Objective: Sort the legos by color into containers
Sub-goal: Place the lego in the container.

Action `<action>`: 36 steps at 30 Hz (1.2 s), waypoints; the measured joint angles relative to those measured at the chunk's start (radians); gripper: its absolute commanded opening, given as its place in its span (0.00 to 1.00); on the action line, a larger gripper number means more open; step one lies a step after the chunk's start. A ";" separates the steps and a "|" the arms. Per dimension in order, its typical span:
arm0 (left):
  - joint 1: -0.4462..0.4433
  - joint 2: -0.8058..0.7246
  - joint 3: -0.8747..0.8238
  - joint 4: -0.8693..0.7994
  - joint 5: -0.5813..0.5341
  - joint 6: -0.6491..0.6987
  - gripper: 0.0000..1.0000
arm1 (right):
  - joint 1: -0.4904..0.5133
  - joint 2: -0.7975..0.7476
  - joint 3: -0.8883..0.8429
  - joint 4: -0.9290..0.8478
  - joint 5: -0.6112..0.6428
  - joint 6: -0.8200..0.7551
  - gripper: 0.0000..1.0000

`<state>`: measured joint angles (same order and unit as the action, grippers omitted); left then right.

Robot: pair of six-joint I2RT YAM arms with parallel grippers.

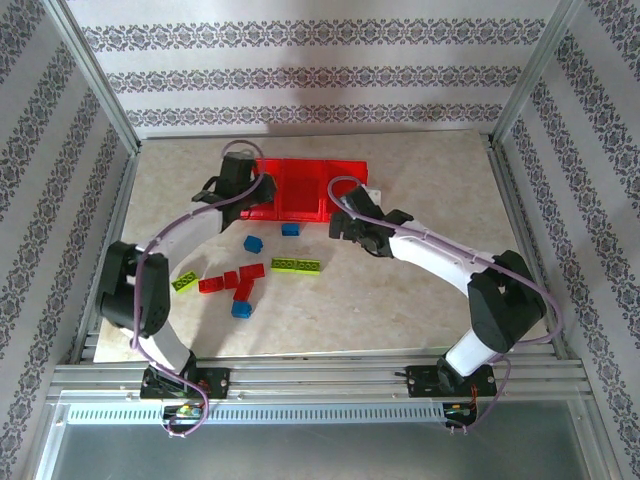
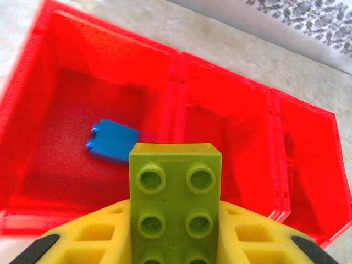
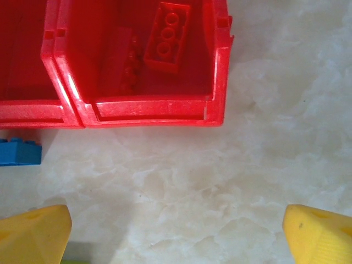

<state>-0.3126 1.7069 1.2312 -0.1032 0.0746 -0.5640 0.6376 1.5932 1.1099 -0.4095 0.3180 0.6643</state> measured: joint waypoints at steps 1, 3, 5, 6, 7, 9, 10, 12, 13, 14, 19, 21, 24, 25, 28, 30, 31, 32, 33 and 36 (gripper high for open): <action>-0.011 0.028 0.029 -0.004 -0.002 0.013 0.29 | 0.000 -0.005 -0.008 0.000 0.004 0.005 0.98; -0.029 0.079 0.082 -0.016 -0.005 0.035 0.29 | 0.000 -0.015 -0.023 0.000 0.009 0.015 0.98; -0.040 0.124 0.129 -0.030 -0.006 0.054 0.30 | 0.000 -0.025 -0.034 0.000 0.012 0.022 0.98; -0.047 0.150 0.158 -0.043 -0.008 0.066 0.30 | 0.000 -0.031 -0.039 0.000 0.014 0.024 0.98; -0.053 0.175 0.187 -0.056 -0.009 0.077 0.30 | 0.000 -0.034 -0.040 0.000 0.015 0.029 0.98; -0.066 0.220 0.237 -0.080 -0.015 0.097 0.30 | 0.000 -0.039 -0.040 0.003 0.016 0.038 0.98; -0.074 0.243 0.263 -0.095 -0.019 0.107 0.31 | 0.000 -0.041 -0.040 0.004 0.016 0.041 0.98; -0.087 0.282 0.306 -0.119 -0.026 0.126 0.33 | 0.000 -0.042 -0.040 0.005 0.016 0.045 0.98; -0.094 0.297 0.322 -0.130 -0.027 0.135 0.34 | 0.000 -0.042 -0.040 0.006 0.016 0.046 0.98; -0.099 0.309 0.333 -0.139 -0.028 0.140 0.34 | 0.000 -0.042 -0.042 0.008 0.016 0.047 0.98; -0.112 0.349 0.369 -0.174 -0.031 0.158 0.36 | 0.000 -0.042 -0.047 0.012 0.016 0.048 0.98; -0.112 0.360 0.373 -0.181 -0.032 0.162 0.39 | 0.000 -0.042 -0.049 0.013 0.016 0.048 0.98; -0.112 0.376 0.376 -0.185 -0.031 0.165 0.44 | 0.000 -0.042 -0.052 0.014 0.016 0.048 0.98; -0.113 0.380 0.378 -0.187 -0.031 0.165 0.45 | 0.000 -0.042 -0.053 0.014 0.016 0.048 0.98; -0.113 0.383 0.380 -0.187 -0.030 0.165 0.49 | 0.000 -0.042 -0.053 0.017 0.016 0.048 0.98; -0.114 0.385 0.382 -0.187 -0.030 0.165 0.50 | 0.000 -0.042 -0.053 0.019 0.016 0.048 0.98; -0.114 0.385 0.383 -0.187 -0.029 0.165 0.49 | 0.000 -0.042 -0.053 0.019 0.016 0.048 0.98; -0.114 0.386 0.383 -0.187 -0.029 0.165 0.49 | 0.000 -0.042 -0.053 0.019 0.016 0.048 0.98; -0.114 0.385 0.383 -0.187 -0.029 0.165 0.49 | 0.002 -0.042 -0.053 0.019 0.016 0.048 0.98; -0.114 0.385 0.383 -0.187 -0.029 0.164 0.49 | 0.007 -0.042 -0.058 0.024 0.016 0.043 0.98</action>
<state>-0.4267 2.0922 1.6146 -0.2901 0.0456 -0.4004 0.6445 1.5513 1.0515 -0.3855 0.3336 0.7078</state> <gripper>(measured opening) 0.493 0.983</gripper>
